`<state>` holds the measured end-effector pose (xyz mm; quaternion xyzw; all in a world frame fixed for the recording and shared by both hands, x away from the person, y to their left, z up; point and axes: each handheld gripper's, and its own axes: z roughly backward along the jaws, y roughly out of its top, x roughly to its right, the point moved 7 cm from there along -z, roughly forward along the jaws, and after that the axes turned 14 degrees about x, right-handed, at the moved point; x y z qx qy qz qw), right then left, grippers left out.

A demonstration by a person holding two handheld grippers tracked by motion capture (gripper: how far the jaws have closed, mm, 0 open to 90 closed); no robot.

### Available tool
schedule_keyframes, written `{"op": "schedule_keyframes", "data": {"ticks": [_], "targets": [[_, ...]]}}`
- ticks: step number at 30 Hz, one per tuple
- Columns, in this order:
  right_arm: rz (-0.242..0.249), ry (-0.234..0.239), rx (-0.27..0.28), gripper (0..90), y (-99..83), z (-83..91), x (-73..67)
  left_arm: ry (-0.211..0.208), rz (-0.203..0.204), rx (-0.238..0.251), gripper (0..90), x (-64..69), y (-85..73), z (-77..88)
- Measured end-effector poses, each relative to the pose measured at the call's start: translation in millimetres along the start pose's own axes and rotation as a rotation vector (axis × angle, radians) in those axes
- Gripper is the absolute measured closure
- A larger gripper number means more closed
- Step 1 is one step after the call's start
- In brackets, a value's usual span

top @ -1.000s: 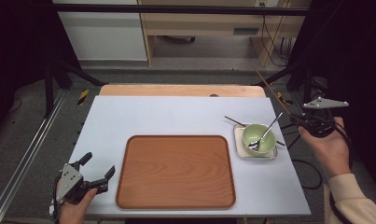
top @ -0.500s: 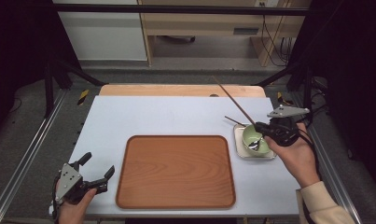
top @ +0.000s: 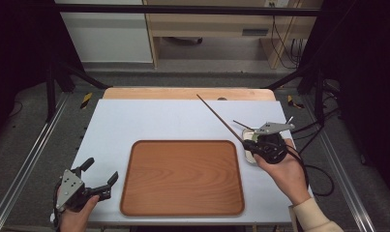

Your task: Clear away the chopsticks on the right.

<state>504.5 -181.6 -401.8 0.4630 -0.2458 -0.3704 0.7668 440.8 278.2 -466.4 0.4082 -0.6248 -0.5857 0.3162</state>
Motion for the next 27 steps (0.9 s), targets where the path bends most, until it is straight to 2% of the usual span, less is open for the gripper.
{"op": "schedule_keyframes", "data": {"ticks": [7,14,18,19,27], "targets": [[0.000,0.030,-0.010,84.4,-9.2,-6.6,-15.3,0.002,0.005,0.005,4.6,-1.3,0.3,0.3],[-0.041,0.059,-0.016,84.4,-24.4,-13.2,-31.8,0.001,0.003,0.007,4.5,-0.5,0.3,0.0],[-0.048,0.072,-0.027,84.4,-34.0,-15.3,-40.0,0.001,0.003,0.006,4.5,-0.5,0.1,-0.3],[-0.053,0.079,-0.032,84.4,-40.4,-15.6,-44.3,0.000,0.003,0.006,4.4,-0.5,0.0,-0.2],[-0.084,0.080,-0.052,84.3,-59.5,-13.9,-56.5,0.001,0.011,0.011,4.3,-1.4,-0.2,0.5]]}}
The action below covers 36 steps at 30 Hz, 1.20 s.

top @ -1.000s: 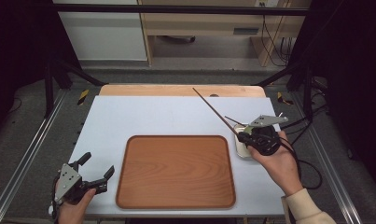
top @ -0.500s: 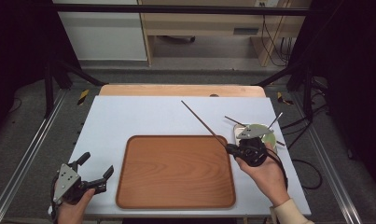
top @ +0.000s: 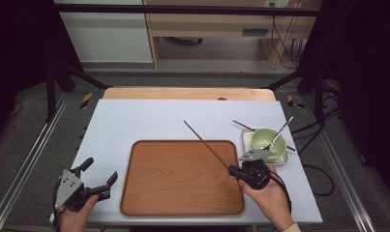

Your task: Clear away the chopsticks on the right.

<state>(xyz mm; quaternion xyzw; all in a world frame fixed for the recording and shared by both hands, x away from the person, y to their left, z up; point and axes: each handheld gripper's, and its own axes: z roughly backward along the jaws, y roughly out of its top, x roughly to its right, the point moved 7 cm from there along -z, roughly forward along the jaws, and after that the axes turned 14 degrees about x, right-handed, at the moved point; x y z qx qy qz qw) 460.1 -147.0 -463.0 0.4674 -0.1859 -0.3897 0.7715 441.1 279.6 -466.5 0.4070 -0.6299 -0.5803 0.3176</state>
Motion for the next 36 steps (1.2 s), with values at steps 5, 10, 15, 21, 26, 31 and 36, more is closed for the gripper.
{"op": "schedule_keyframes", "data": {"ticks": [5,10,15,21,26,31,36], "targets": [[-0.020,0.005,-0.004,84.4,-9.7,0.7,-4.4,-0.003,0.000,0.006,3.8,0.4,1.0,0.2],[-0.028,0.002,-0.021,84.3,-16.5,2.6,-9.2,-0.005,0.001,0.005,3.7,0.6,0.6,-0.6],[-0.001,-0.004,-0.032,84.3,-24.9,5.5,-13.1,-0.009,-0.001,0.004,3.7,1.4,0.2,-1.4],[-0.008,-0.018,-0.054,84.3,-32.0,5.1,-13.6,-0.004,0.004,0.007,3.7,-0.1,0.2,-0.7],[-0.012,-0.024,-0.072,84.3,-35.5,6.6,-14.7,-0.006,0.002,0.006,3.7,0.1,0.3,-1.0],[-0.020,-0.049,-0.097,84.3,-44.4,8.0,-15.6,-0.007,0.001,0.006,3.7,0.8,0.2,-1.4],[-0.021,-0.058,-0.109,84.3,-49.9,8.6,-17.0,-0.007,0.003,0.006,3.8,0.6,0.4,-1.1]]}}
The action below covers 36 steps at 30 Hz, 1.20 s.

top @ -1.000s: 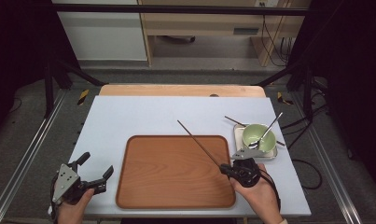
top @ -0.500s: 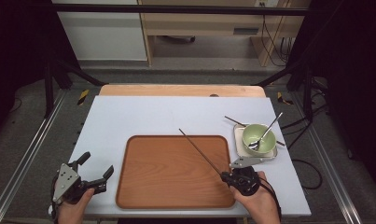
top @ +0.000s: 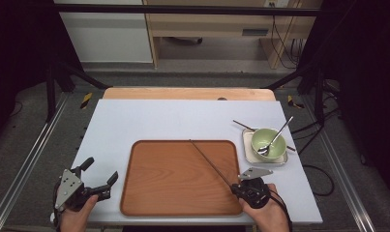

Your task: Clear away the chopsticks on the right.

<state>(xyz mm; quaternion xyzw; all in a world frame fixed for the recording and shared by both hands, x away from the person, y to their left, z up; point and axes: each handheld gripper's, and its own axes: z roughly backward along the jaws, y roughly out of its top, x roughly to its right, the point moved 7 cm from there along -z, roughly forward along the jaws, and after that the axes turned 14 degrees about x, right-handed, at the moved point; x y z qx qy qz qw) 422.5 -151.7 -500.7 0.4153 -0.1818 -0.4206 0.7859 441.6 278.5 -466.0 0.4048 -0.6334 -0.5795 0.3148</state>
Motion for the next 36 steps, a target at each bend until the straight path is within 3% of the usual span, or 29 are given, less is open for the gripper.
{"op": "schedule_keyframes", "data": {"ticks": [3,4,7,11,25,32,36], "targets": [[-0.017,-0.017,-0.017,84.3,-4.6,1.8,-1.7,-0.001,0.000,0.000,3.8,0.1,0.0,-0.2],[-0.048,-0.024,-0.013,84.2,-4.7,1.8,-3.8,0.000,0.000,0.000,3.8,0.2,-0.1,-0.4],[-0.028,-0.023,-0.017,84.3,-7.2,2.5,-2.6,0.000,-0.001,0.000,3.9,0.5,-0.1,-0.5],[-0.052,-0.032,-0.026,84.2,-9.5,1.1,-4.8,-0.003,-0.001,-0.002,3.9,1.1,-0.2,-0.7],[-0.049,-0.029,-0.044,84.0,-13.3,-3.3,-4.4,-0.008,-0.002,-0.005,3.9,1.8,-0.6,-1.2],[-0.074,-0.026,-0.051,83.7,-14.5,-5.4,-6.4,-0.008,-0.003,-0.005,3.9,1.9,-0.7,-1.4],[-0.052,-0.023,-0.049,81.8,-14.6,-5.4,-5.3,-0.008,-0.004,-0.006,3.9,1.8,-0.9,-1.5]]}}
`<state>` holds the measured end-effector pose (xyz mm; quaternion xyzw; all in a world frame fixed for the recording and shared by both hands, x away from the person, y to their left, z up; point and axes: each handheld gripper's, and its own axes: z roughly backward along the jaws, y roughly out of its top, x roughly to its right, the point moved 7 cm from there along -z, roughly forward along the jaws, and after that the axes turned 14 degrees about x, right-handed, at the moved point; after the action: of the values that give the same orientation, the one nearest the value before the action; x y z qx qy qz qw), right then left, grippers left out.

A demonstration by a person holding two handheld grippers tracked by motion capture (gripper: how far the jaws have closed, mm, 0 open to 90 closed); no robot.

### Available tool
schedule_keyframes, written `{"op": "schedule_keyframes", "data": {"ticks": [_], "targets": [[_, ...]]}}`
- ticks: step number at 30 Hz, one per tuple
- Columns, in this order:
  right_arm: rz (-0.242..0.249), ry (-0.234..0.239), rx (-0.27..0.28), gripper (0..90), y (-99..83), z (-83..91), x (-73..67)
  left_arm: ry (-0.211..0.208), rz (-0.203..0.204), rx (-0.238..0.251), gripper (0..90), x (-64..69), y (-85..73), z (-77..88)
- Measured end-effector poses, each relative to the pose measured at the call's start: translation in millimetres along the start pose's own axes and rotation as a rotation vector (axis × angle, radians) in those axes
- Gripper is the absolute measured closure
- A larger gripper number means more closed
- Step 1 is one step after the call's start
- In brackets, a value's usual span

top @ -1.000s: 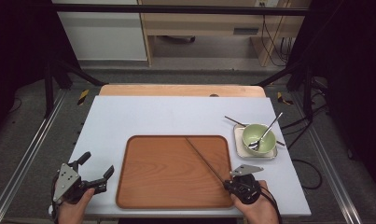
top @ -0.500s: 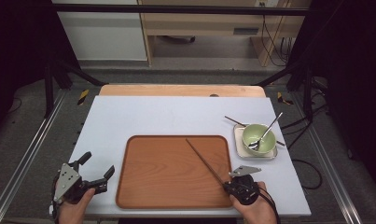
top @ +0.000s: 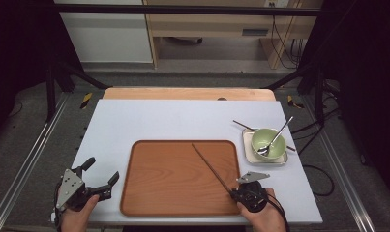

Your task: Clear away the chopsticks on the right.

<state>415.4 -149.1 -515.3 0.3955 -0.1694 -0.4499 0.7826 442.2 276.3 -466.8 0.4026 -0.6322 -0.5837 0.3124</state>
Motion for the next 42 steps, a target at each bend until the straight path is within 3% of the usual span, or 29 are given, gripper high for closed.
{"op": "schedule_keyframes", "data": {"ticks": [7,17,33,42], "targets": [[-0.004,0.007,0.026,78.9,3.0,0.8,-0.7,0.001,0.003,0.002,4.0,-0.1,0.0,-0.2],[0.003,-0.022,0.085,70.8,8.3,6.0,9.5,0.000,0.004,0.003,3.9,0.0,-0.1,-0.2],[-0.023,-0.136,0.168,54.3,5.9,24.7,52.7,-0.006,0.008,0.001,3.1,0.2,-0.4,-0.5],[-0.030,-0.151,0.166,42.9,2.3,26.0,60.2,-0.005,0.008,0.003,2.8,-0.5,-0.2,0.2]]}}
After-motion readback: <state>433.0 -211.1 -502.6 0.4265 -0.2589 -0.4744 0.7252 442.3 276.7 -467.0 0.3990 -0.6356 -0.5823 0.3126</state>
